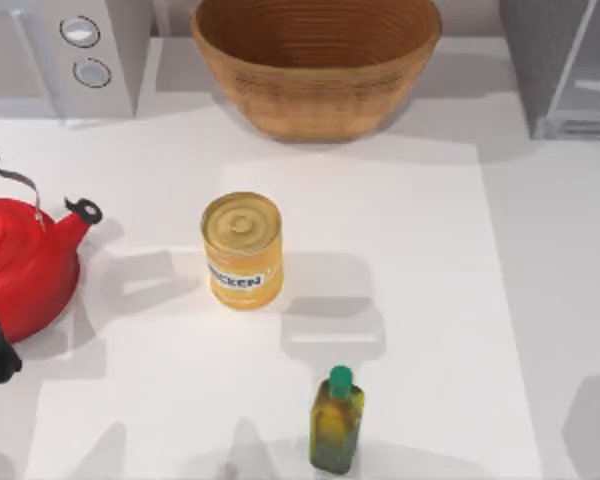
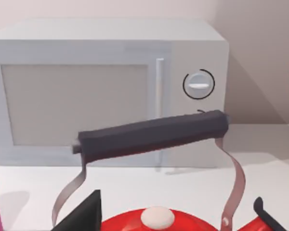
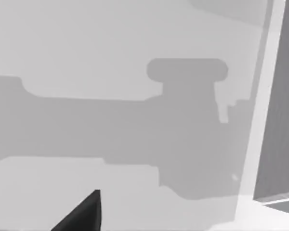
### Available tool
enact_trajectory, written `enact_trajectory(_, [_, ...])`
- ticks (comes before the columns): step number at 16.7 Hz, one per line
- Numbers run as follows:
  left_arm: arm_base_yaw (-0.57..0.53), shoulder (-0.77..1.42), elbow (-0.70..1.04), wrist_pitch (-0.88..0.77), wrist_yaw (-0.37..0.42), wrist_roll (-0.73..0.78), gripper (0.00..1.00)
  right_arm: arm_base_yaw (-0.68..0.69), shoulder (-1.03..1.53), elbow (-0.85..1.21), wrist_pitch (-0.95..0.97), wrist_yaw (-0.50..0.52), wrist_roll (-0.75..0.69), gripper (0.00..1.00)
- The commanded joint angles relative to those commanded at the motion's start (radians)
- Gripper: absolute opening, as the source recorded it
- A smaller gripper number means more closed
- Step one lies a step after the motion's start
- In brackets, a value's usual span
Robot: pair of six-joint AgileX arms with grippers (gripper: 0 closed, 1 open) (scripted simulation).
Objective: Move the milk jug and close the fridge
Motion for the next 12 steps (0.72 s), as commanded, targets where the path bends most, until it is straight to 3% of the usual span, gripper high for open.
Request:
enact_trajectory(3, [0.000, 0.000, 0.000, 0.000, 0.000, 0.000, 1.00, -0.250, 0.289, 0.078, -0.021, -0.105, -0.258, 1.00])
enact_trajectory(6, [0.000, 0.000, 0.000, 0.000, 0.000, 0.000, 1.00, -0.425, 0.492, 0.134, -0.039, -0.180, -0.421, 1.00])
enact_trajectory(12, [0.000, 0.000, 0.000, 0.000, 0.000, 0.000, 1.00, -0.525, 0.621, 0.176, -0.058, -0.228, -0.501, 1.00])
